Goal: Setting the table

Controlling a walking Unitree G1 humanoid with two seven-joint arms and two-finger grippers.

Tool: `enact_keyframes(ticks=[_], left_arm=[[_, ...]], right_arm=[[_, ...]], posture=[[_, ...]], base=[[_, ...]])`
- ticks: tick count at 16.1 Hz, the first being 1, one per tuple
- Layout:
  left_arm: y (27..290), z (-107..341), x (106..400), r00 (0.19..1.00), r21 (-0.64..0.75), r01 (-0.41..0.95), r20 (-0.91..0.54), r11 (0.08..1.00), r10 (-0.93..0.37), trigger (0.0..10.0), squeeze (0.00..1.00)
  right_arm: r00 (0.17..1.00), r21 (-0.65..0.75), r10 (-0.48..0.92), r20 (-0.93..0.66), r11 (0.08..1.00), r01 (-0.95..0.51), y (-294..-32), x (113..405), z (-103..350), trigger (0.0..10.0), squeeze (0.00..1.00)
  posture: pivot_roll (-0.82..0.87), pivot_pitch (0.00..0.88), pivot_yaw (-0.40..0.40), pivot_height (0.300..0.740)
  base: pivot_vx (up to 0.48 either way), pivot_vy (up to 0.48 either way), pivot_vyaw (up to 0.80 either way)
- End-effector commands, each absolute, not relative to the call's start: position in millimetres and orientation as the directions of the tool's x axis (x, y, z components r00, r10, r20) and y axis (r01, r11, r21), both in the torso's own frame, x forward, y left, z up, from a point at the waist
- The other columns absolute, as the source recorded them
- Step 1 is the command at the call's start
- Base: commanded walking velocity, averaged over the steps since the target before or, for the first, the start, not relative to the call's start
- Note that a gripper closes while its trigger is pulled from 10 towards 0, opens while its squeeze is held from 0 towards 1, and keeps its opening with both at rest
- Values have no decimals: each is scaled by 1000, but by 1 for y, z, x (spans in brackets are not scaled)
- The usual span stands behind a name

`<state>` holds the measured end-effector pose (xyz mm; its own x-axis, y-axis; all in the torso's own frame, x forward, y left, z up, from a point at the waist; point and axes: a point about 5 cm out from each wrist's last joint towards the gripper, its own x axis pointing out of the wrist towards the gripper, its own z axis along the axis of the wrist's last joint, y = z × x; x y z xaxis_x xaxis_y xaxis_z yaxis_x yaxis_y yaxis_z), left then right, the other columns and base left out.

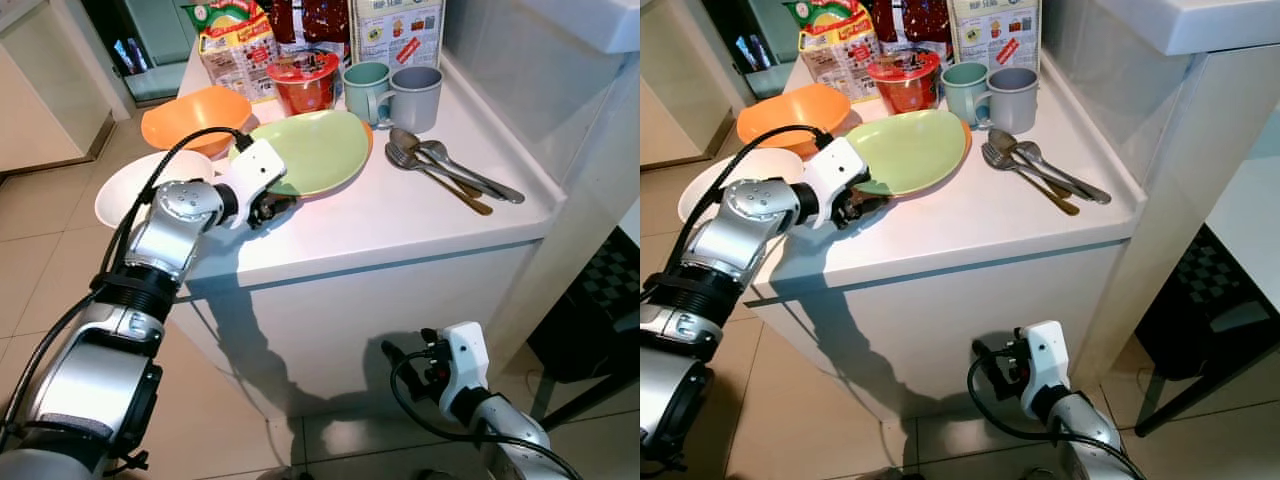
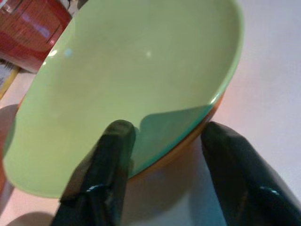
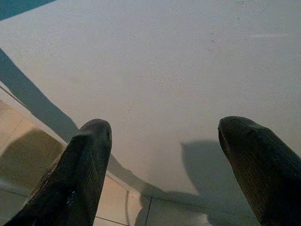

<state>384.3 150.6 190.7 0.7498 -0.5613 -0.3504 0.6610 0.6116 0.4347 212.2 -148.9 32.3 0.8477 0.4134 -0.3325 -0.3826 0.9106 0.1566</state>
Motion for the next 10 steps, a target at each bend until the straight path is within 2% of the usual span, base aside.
enact_keyframes(ticks=[1, 7, 10], left_arm=[[154, 204, 388, 775, 428, 630, -296, 648, -558, 0, 0], [147, 212, 384, 756, 393, 652, -263, 648, -600, 0, 0], [144, 217, 381, 746, 382, 661, -245, 646, -619, 0, 0]], right_arm=[[850, 146, 417, -321, 909, -391, -147, 213, 34, 10000, 0], [848, 147, 418, -325, 909, -391, -147, 213, 34, 10000, 0], [846, 109, 451, -283, 892, -439, -146, 220, 54, 10000, 0]], posture=[[23, 58, 163, 740], [26, 59, 163, 740], [30, 59, 159, 740]], base=[[0, 0, 0], [0, 0, 0], [0, 0, 0]])
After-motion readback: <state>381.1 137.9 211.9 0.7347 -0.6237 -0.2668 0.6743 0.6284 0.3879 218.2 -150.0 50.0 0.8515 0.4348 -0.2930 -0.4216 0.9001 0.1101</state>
